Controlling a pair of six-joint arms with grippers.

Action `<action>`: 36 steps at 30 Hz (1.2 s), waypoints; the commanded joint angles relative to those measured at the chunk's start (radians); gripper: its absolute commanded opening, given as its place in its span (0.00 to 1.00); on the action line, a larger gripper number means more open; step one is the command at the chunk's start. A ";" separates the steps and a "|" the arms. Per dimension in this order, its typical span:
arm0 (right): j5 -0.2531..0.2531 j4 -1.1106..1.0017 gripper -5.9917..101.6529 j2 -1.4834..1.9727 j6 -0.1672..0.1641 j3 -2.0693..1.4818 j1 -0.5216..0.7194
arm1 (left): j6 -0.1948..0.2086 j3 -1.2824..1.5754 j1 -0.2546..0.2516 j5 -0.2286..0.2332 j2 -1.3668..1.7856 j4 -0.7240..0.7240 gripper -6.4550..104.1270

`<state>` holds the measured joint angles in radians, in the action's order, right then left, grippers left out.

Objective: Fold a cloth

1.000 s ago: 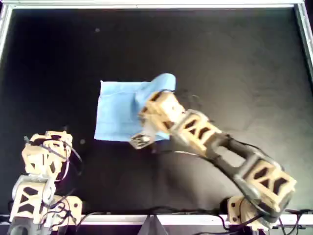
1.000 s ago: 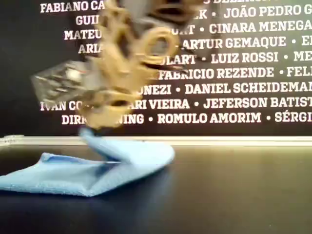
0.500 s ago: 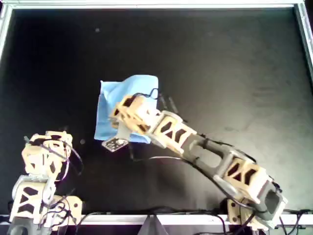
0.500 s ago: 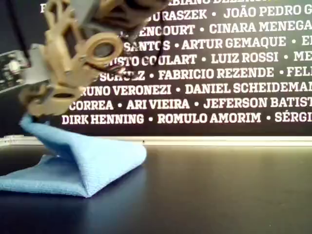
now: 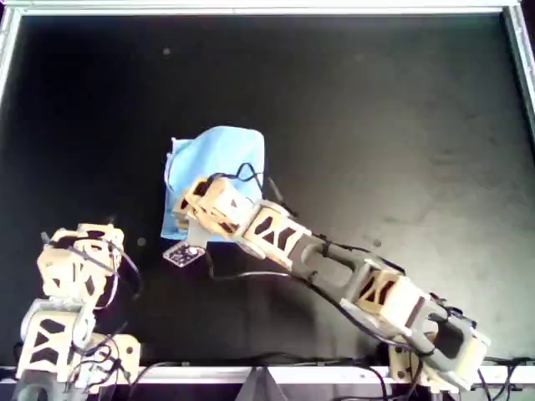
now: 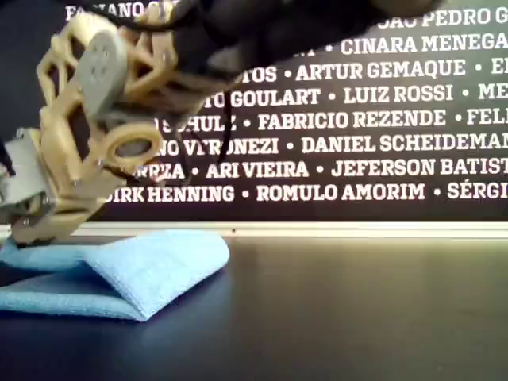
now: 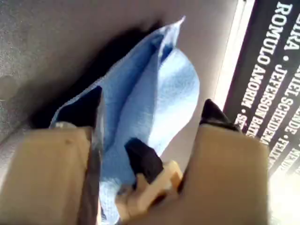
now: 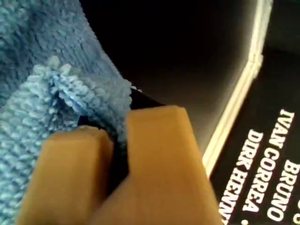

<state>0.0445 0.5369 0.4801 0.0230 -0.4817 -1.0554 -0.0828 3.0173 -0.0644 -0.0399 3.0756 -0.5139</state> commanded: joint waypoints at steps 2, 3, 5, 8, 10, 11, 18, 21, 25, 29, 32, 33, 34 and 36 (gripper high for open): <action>0.006 -0.017 0.11 0.031 0.005 0.094 -0.009 | -0.003 -0.014 0.025 0.000 0.015 0.014 0.71; -0.002 -0.017 0.14 0.031 0.005 0.091 -0.009 | -0.003 -0.014 0.025 0.000 0.015 0.014 0.71; -0.008 -0.017 0.25 0.031 0.005 0.080 -0.009 | -0.003 -0.014 0.025 0.000 0.015 0.014 0.71; -0.009 -0.017 0.43 0.031 0.003 0.077 -0.009 | -0.003 -0.014 0.025 0.000 0.015 0.014 0.71; -0.008 -0.011 0.52 0.031 -0.008 0.075 -0.009 | -0.003 -0.014 0.025 0.000 0.015 0.014 0.71; -0.008 0.000 0.54 0.031 -0.009 0.075 -0.009 | -0.003 -0.014 0.025 0.000 0.015 0.014 0.71; -0.008 0.005 0.53 0.054 -0.005 0.072 -0.008 | -0.003 -0.014 0.025 0.000 0.015 0.014 0.71; -0.008 0.008 0.52 0.064 -0.009 0.072 -0.006 | -0.003 -0.014 0.025 0.000 0.015 0.014 0.71; -0.008 0.106 0.52 0.092 -0.014 0.072 0.008 | -0.003 -0.014 0.025 0.000 0.015 0.014 0.71; -0.011 0.264 0.49 0.218 -0.014 0.074 0.075 | -0.003 -0.014 0.025 0.000 0.015 0.012 0.71; -0.035 0.287 0.39 0.342 -0.014 0.084 0.170 | -0.003 -0.014 0.025 0.000 0.015 0.014 0.71; -0.051 0.287 0.35 0.376 -0.014 0.087 0.207 | -0.003 -0.015 0.025 0.000 0.015 0.014 0.71; -0.067 0.287 0.32 0.410 -0.014 0.089 0.244 | -0.003 -0.018 0.025 0.000 0.015 0.014 0.71; -0.098 0.290 0.26 0.479 -0.014 0.074 0.314 | -0.003 -0.020 0.025 0.000 0.015 0.014 0.71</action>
<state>-0.0215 0.8145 0.7363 0.0153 -0.4771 -0.8283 -0.0828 3.0173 -0.0644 -0.0399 3.0756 -0.5139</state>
